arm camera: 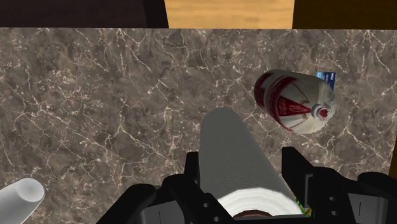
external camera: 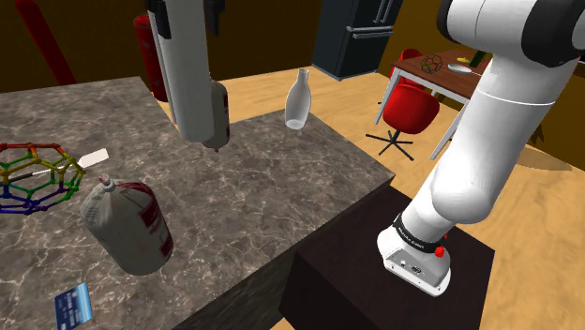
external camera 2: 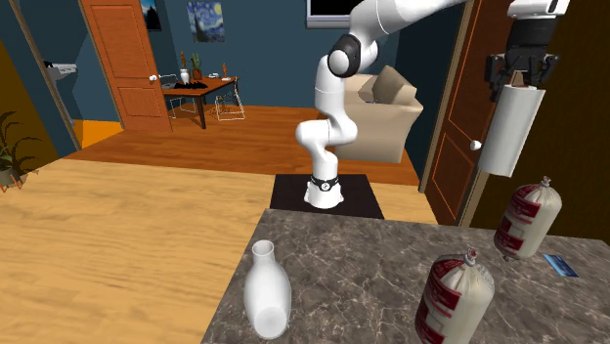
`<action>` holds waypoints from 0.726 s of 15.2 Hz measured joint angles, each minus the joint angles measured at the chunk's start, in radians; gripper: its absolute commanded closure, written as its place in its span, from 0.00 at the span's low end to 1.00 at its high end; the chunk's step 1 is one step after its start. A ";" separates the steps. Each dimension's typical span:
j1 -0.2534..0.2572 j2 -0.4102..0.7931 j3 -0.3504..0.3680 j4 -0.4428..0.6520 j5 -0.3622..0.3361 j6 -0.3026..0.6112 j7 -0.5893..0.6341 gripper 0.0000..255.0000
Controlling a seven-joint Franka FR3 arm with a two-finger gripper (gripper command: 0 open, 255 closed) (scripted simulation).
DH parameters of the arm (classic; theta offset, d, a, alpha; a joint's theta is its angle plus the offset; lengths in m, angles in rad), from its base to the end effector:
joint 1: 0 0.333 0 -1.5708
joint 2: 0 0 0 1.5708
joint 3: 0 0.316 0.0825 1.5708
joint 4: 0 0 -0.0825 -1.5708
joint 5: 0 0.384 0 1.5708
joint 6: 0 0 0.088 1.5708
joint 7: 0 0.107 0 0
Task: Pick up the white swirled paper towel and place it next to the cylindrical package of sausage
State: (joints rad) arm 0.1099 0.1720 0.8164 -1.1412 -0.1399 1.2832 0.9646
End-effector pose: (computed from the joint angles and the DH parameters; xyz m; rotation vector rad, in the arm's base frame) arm 0.3868 0.3962 0.7241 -3.1266 0.1382 -0.0302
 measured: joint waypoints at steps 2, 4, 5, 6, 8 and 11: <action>-0.024 -0.031 -0.005 -0.061 0.026 0.039 -0.014 1.00; -0.040 -0.055 -0.009 -0.114 0.045 0.075 -0.024 1.00; -0.047 -0.066 -0.012 -0.140 0.054 0.093 -0.030 1.00; -0.053 -0.077 -0.014 -0.164 0.063 0.110 -0.035 1.00; -0.067 -0.103 -0.020 -0.217 0.083 0.145 -0.048 1.00; -0.079 -0.130 -0.026 -0.285 0.103 0.194 -0.059 1.00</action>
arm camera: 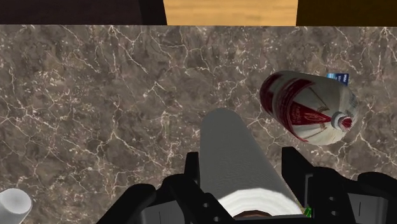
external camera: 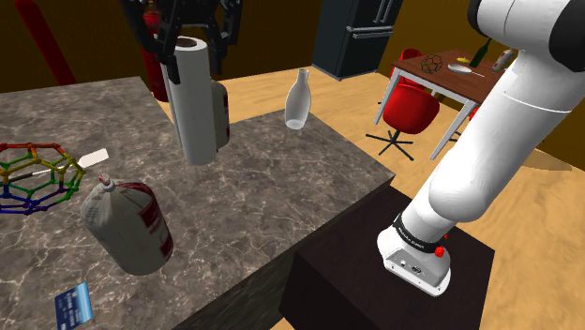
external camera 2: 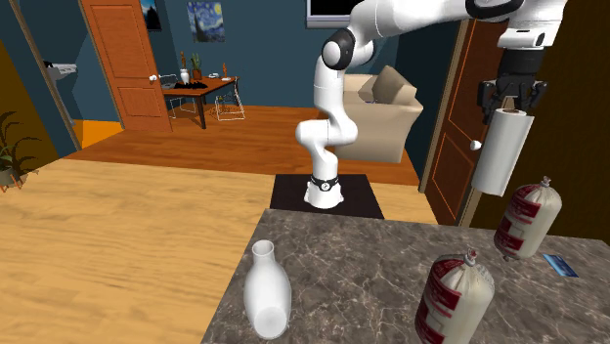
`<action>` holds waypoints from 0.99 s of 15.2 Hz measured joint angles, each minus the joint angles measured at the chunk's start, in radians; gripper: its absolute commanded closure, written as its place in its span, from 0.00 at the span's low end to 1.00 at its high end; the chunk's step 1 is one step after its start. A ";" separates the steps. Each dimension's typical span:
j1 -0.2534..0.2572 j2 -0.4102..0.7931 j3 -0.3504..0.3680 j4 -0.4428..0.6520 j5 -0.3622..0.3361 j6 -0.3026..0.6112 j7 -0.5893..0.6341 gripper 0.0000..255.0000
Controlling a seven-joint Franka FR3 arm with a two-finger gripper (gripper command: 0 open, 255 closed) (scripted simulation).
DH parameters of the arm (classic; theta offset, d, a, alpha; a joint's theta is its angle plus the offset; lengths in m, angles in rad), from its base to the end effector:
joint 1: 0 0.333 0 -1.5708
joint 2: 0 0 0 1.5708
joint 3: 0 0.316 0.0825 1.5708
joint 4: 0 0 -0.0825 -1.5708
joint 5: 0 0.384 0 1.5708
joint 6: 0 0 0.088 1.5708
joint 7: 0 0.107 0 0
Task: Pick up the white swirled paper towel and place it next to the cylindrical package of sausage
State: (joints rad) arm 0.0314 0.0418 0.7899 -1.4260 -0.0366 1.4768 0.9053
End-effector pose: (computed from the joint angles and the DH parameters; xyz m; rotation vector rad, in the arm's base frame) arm 0.3879 0.3957 0.6673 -3.1266 0.1386 -0.0297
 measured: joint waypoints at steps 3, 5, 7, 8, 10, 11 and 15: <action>-0.009 -0.024 -0.006 -0.066 0.018 0.049 -0.012 1.00; -0.015 -0.046 -0.011 -0.113 0.034 0.080 -0.022 1.00; -0.016 -0.050 -0.012 -0.142 0.036 0.107 -0.023 1.00; -0.017 -0.054 -0.013 -0.160 0.040 0.122 -0.025 1.00; -0.019 -0.064 -0.016 -0.194 0.046 0.149 -0.031 1.00; -0.020 -0.070 -0.017 -0.215 0.051 0.166 -0.033 1.00; -0.023 -0.089 -0.022 -0.288 0.064 0.225 -0.043 1.00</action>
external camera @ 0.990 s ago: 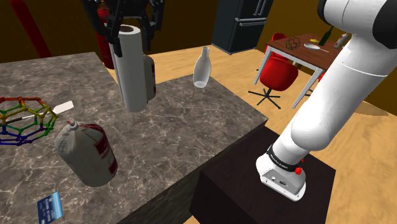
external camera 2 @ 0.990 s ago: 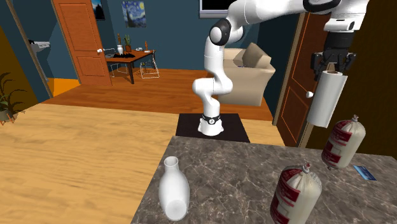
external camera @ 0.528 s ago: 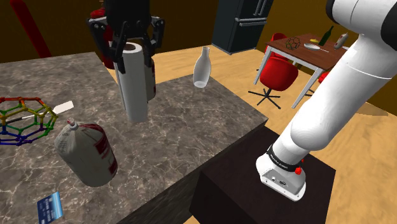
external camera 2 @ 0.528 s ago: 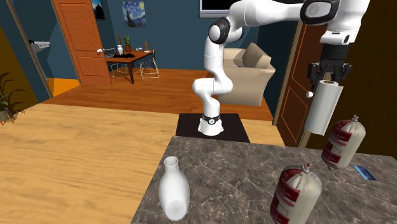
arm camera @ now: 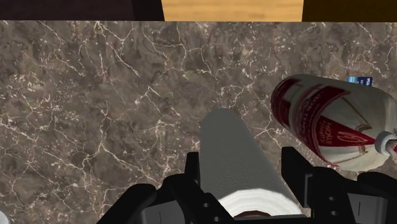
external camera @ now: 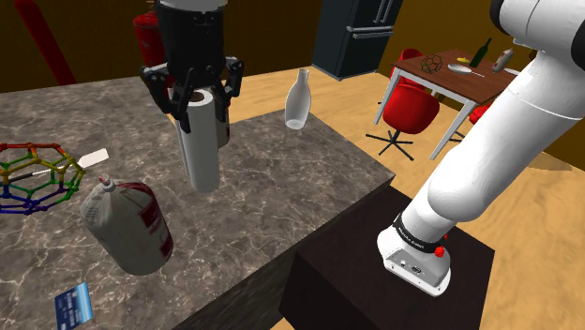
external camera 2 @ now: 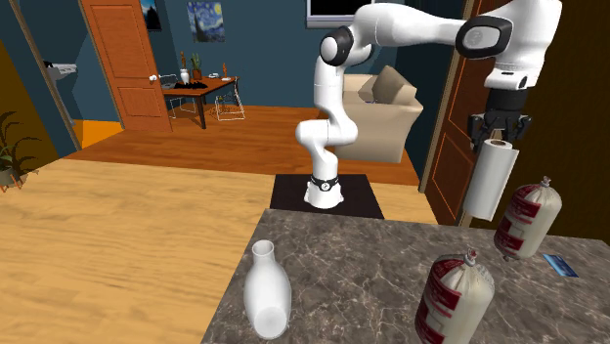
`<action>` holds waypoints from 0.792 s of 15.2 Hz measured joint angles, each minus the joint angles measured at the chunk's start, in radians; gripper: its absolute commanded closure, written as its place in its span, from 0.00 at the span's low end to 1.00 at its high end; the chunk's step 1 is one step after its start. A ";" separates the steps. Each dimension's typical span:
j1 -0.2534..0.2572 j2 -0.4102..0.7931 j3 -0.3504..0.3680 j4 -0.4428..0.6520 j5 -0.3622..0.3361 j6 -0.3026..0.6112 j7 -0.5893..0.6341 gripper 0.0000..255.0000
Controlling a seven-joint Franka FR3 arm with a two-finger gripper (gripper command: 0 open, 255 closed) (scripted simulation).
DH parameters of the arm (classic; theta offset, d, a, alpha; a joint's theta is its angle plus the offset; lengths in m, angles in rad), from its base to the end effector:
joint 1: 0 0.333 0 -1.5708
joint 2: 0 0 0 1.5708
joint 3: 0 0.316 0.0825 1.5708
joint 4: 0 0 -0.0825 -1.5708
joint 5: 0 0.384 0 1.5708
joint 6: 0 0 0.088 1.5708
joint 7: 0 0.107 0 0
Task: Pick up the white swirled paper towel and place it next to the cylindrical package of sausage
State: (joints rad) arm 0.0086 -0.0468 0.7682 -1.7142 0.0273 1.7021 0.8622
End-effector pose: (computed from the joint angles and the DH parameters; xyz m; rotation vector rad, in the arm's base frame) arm 0.3869 0.3950 0.5863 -3.1263 0.1390 -0.0293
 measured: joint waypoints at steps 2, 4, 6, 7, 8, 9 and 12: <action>0.000 0.003 0.001 -0.024 -0.002 0.025 0.000 1.00; 0.000 -0.002 0.000 -0.053 0.002 0.051 -0.002 1.00; 0.000 -0.009 -0.001 -0.089 0.007 0.082 -0.005 1.00; 0.000 -0.007 0.000 -0.100 0.005 0.095 -0.003 1.00; 0.001 -0.005 0.001 -0.110 0.004 0.106 -0.002 1.00; 0.001 -0.005 0.001 -0.126 0.005 0.122 -0.003 1.00; 0.003 -0.001 0.003 -0.160 0.002 0.159 0.001 1.00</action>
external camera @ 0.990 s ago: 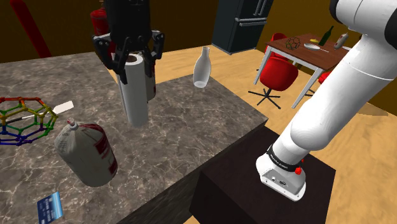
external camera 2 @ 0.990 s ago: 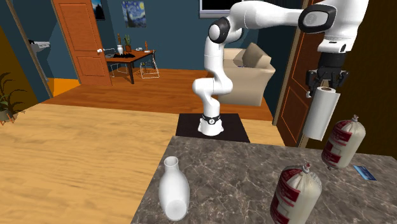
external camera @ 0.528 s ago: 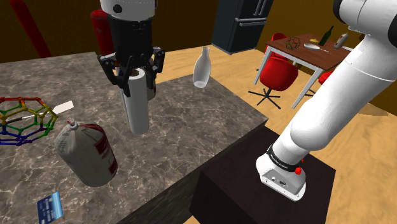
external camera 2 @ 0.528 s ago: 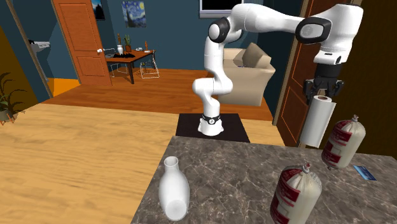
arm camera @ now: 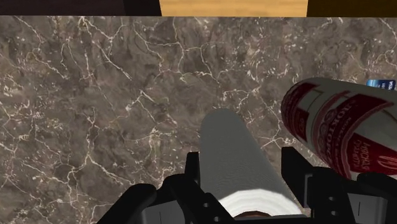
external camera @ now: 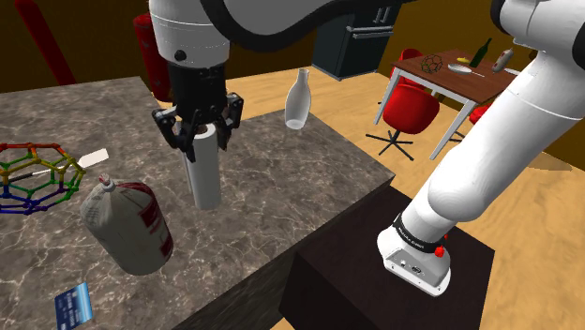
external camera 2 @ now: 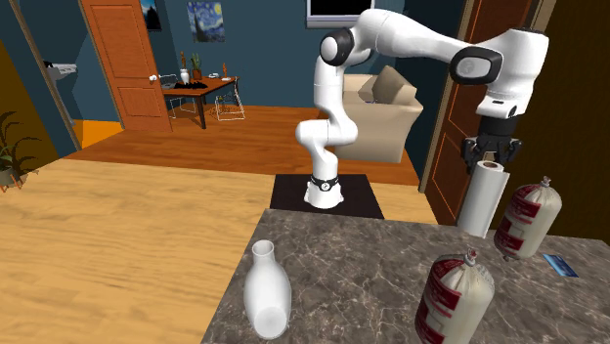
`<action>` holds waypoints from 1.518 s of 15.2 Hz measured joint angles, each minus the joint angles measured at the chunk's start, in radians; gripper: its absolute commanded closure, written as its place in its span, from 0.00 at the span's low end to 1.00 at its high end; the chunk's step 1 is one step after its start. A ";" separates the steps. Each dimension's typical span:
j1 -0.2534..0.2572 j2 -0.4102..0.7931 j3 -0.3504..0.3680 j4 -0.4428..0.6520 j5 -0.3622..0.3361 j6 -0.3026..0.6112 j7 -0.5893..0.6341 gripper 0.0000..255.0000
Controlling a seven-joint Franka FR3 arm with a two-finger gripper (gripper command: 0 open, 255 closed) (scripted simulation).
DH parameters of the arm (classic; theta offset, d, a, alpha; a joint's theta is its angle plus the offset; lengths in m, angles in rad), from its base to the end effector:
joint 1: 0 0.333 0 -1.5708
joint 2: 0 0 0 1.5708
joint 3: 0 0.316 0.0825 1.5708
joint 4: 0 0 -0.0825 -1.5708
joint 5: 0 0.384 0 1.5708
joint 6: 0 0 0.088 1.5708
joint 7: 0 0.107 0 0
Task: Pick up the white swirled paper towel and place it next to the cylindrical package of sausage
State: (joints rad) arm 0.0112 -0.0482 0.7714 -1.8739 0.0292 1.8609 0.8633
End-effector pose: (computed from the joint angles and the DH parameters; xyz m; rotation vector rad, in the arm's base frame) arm 0.3869 0.3965 0.5241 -3.1262 0.1392 -0.0294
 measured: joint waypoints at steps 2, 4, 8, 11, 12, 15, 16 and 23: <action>0.000 0.005 0.001 -0.022 -0.004 0.026 0.001 1.00; -0.001 0.008 0.000 -0.051 -0.005 0.057 0.000 1.00; 0.002 0.022 0.004 -0.092 -0.015 0.108 0.009 1.00; 0.003 0.034 0.006 -0.122 -0.025 0.146 0.015 1.00; 0.003 0.036 0.007 -0.133 -0.026 0.159 0.017 1.00; 0.005 0.049 0.008 -0.162 -0.037 0.197 0.025 1.00; 0.006 0.059 0.010 -0.169 -0.045 0.211 0.031 1.00; 0.009 0.085 0.011 -0.203 -0.067 0.264 0.047 1.00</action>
State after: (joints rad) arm 0.0203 0.0365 0.7823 -2.0770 -0.0373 2.1244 0.9103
